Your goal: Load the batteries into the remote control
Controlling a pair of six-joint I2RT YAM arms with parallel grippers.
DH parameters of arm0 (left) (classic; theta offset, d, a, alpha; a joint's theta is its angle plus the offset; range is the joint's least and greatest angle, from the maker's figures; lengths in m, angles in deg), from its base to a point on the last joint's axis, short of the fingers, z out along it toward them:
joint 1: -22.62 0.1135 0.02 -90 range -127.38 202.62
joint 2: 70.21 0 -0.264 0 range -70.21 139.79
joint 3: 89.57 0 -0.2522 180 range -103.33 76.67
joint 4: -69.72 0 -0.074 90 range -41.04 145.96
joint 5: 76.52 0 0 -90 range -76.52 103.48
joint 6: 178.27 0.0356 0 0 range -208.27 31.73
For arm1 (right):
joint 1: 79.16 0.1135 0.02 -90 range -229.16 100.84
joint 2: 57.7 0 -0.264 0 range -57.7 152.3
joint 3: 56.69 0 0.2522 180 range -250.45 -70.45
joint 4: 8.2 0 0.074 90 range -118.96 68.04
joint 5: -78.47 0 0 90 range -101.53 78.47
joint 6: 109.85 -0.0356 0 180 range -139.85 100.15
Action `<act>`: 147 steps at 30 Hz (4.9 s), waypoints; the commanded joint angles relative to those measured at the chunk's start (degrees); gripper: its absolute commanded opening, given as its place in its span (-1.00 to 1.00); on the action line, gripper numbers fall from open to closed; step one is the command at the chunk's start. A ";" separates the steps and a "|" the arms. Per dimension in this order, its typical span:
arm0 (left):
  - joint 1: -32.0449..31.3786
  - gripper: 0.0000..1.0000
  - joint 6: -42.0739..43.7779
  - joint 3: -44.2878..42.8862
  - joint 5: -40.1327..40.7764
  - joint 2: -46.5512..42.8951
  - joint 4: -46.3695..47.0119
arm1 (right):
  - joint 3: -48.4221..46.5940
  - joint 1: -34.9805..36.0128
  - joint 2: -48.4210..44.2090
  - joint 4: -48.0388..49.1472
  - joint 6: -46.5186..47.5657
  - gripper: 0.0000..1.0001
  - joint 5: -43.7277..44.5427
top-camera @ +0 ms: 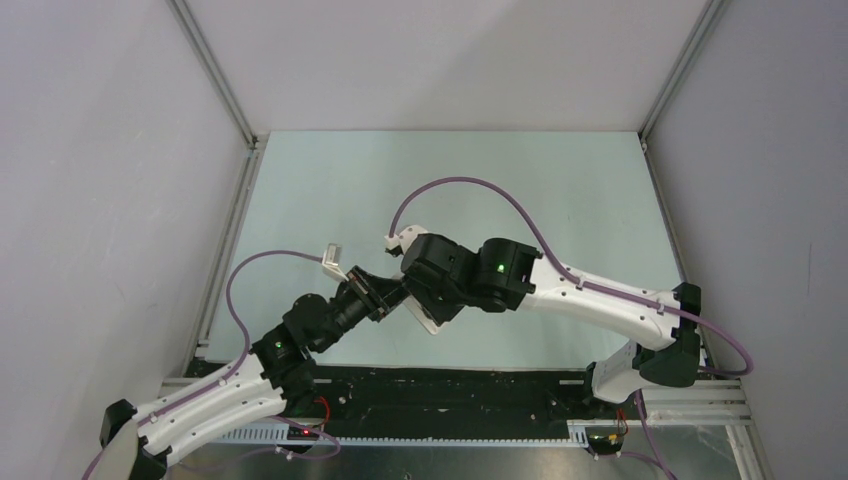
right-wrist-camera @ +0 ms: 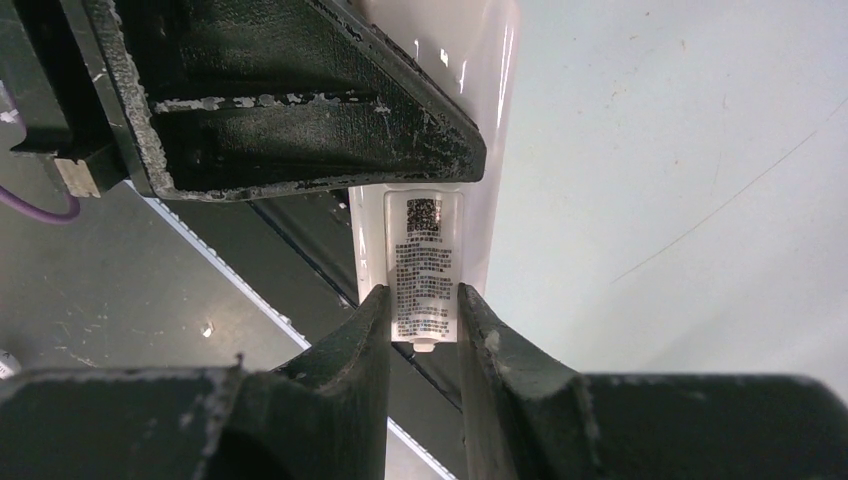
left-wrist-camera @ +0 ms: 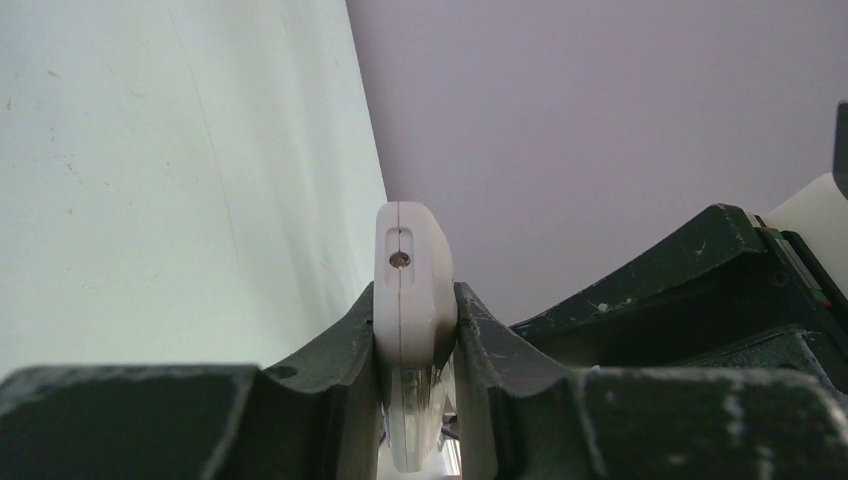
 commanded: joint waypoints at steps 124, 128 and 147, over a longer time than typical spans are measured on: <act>-0.15 -1.00 -5.67 -3.66 -1.38 -4.65 4.42 | 58.93 5.19 -39.28 68.42 -43.94 -0.10 13.52; -0.15 -1.00 -5.64 -3.72 -1.41 -4.71 4.48 | 58.93 5.18 -38.96 68.57 -43.90 -0.17 13.27; -0.12 -1.00 -5.45 -4.01 -1.53 -5.08 4.49 | 60.18 5.73 -39.34 74.56 -41.27 0.53 13.21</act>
